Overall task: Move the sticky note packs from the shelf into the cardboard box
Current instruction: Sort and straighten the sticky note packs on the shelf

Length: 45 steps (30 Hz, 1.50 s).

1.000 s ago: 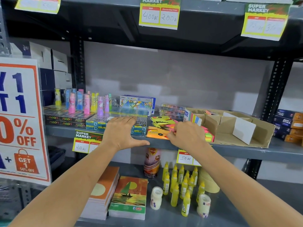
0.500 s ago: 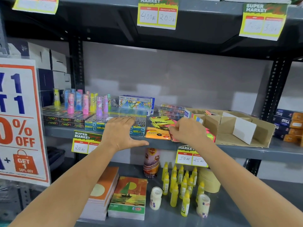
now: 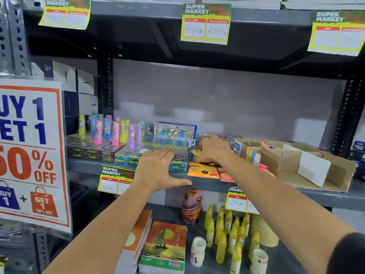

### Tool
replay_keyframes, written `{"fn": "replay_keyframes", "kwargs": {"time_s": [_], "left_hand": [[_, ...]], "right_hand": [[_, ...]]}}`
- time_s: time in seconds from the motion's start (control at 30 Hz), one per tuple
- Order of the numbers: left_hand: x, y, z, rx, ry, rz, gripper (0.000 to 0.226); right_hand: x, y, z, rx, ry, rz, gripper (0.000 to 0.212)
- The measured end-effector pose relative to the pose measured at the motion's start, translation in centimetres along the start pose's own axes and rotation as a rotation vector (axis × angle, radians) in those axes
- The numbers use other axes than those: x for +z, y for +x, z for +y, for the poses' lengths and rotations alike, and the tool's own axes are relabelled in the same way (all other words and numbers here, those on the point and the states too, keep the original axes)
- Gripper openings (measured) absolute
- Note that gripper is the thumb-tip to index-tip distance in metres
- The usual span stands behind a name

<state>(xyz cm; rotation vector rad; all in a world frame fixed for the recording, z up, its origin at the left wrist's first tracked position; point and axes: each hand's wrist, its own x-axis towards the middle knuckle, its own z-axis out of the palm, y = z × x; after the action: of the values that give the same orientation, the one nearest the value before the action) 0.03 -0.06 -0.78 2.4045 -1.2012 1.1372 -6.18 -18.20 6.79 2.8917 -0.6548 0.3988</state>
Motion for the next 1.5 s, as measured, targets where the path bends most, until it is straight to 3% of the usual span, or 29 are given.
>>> {"fn": "replay_keyframes", "kwargs": {"time_s": [0.2, 0.37, 0.5, 0.6, 0.7, 0.8, 0.9, 1.03, 1.2, 1.5], "left_hand": [[0.2, -0.1, -0.1, 0.011, -0.014, 0.028, 0.110], [0.3, -0.1, -0.1, 0.011, -0.030, 0.036, 0.110], [0.3, -0.1, -0.1, 0.012, -0.033, 0.049, 0.108], [0.4, -0.1, -0.1, 0.017, -0.030, 0.052, 0.109], [0.4, 0.0, -0.1, 0.022, -0.026, 0.053, 0.109], [0.5, 0.0, -0.2, 0.027, -0.026, 0.062, 0.109], [0.4, 0.0, -0.2, 0.023, -0.027, 0.071, 0.107], [0.4, 0.0, -0.2, 0.021, -0.034, 0.058, 0.107], [0.6, 0.0, -0.2, 0.020, -0.031, 0.059, 0.109], [0.5, 0.0, -0.2, 0.021, -0.035, 0.062, 0.110]], "right_hand": [[2.0, 1.0, 0.9, 0.135, -0.055, 0.109, 0.052], [2.4, 1.6, 1.7, 0.240, -0.079, 0.104, 0.044], [2.6, 2.2, 2.2, 0.267, -0.041, 0.092, 0.050], [2.0, 2.6, 2.6, 0.221, 0.037, -0.021, 0.054], [1.5, 2.9, 2.9, 0.156, 0.096, -0.083, 0.043], [1.2, 3.1, 2.6, 0.097, 0.151, 0.033, 0.037], [0.7, 2.9, 1.1, 0.066, 0.371, 0.191, 0.049], [0.5, 2.7, -1.5, 0.073, 0.562, 0.128, 0.045], [1.6, 2.1, -1.8, 0.012, 0.344, 0.092, 0.042], [3.4, 0.9, -0.5, -0.032, 0.174, 0.114, 0.047]]}}
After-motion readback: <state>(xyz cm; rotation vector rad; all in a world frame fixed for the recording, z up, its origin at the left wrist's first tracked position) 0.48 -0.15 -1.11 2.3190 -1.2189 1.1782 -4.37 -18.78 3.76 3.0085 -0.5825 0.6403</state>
